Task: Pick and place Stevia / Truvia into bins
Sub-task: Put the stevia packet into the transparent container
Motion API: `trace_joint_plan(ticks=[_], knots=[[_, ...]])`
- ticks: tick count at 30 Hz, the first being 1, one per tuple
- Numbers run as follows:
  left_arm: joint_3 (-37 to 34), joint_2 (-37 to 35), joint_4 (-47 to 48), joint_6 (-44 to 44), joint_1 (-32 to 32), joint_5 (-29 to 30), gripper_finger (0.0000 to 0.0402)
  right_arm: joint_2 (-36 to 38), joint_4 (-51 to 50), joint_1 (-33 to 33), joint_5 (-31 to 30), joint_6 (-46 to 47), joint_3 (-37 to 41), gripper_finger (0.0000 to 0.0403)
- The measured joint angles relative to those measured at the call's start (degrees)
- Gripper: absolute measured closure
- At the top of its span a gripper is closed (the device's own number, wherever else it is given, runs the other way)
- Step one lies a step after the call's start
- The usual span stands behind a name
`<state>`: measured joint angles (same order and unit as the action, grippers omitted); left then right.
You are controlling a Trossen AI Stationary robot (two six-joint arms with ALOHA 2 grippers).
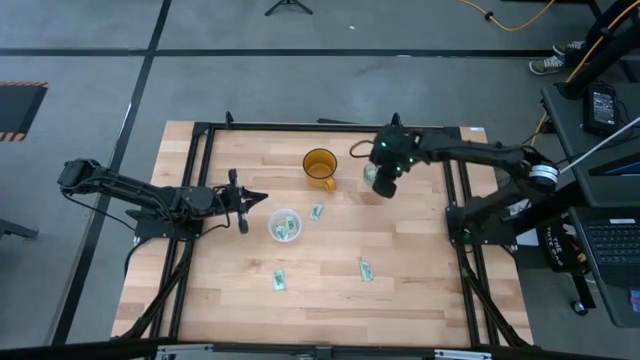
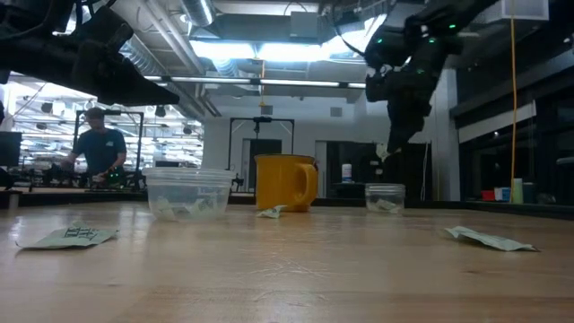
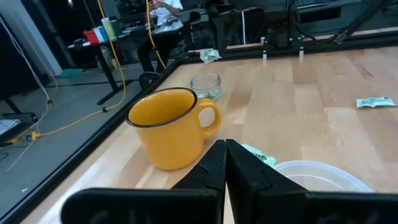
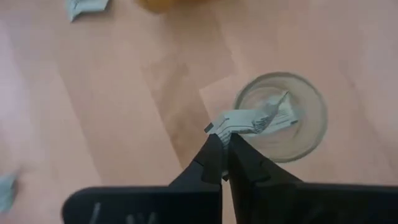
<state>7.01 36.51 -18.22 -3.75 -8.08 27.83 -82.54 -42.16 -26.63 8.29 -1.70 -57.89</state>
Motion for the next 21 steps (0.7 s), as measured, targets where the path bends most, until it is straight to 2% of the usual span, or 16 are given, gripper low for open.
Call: trace_joint_plan(ticks=[3, 6, 21], knots=[[0.0, 0.0, 0.0, 0.0, 0.0, -0.01, 0.0399, -3.16, -4.41, -1.84, 2.76, -1.86, -3.99, 0.0399], [0.0, 0.0, -0.01, -0.02, -0.01, -0.01, 0.0395, -5.94, -7.01, -3.12, 2.83, -2.65, -6.35, 0.0399], [0.0, 0.0, -0.02, -0.02, -0.02, -0.01, 0.0396, -15.5, -4.61, -6.21, 2.35, -6.21, -6.84, 0.0399]])
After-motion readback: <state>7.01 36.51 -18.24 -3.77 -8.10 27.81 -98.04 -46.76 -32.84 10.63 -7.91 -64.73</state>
